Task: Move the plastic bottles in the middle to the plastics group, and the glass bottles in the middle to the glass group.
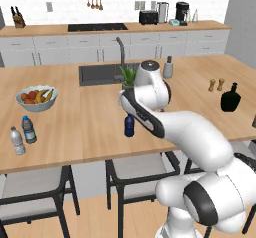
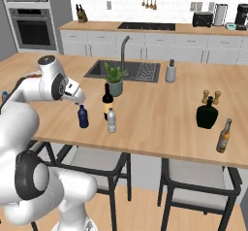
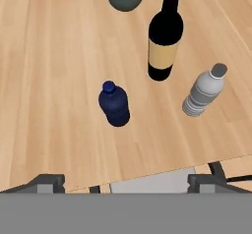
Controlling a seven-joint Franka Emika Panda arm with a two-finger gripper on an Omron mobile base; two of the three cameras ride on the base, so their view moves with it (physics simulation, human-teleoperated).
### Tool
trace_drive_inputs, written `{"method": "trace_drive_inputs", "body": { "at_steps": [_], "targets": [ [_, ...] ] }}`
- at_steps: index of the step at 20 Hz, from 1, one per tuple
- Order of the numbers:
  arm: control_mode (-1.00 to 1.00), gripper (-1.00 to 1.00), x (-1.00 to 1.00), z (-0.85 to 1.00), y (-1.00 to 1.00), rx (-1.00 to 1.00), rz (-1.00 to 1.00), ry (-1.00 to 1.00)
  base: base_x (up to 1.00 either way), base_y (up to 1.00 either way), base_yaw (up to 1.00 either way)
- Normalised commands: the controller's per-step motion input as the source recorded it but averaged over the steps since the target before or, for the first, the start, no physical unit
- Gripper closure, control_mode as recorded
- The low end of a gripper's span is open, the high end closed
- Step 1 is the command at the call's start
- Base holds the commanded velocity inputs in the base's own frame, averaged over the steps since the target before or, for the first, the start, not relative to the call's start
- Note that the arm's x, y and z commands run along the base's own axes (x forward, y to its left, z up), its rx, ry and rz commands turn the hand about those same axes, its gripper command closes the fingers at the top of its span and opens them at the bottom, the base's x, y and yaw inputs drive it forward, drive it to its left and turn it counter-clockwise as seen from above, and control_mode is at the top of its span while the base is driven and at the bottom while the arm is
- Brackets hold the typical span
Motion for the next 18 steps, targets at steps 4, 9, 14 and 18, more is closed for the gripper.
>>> {"method": "trace_drive_inputs", "body": {
  "at_steps": [4,9,14,18],
  "targets": [
    [-1.00,-1.00,0.35,-0.33,0.00,0.00,0.01,0.06,0.00,0.00,0.00],
    [-1.00,-1.00,0.19,-0.30,0.00,0.00,0.04,0.02,0.00,0.00,0.00],
    [-1.00,-1.00,0.05,-0.18,0.01,0.00,0.03,0.06,0.00,0.00,0.00],
    [-1.00,-1.00,0.04,-0.24,0.00,0.00,0.04,0.04,0.00,0.00,0.00]
  ]
}}
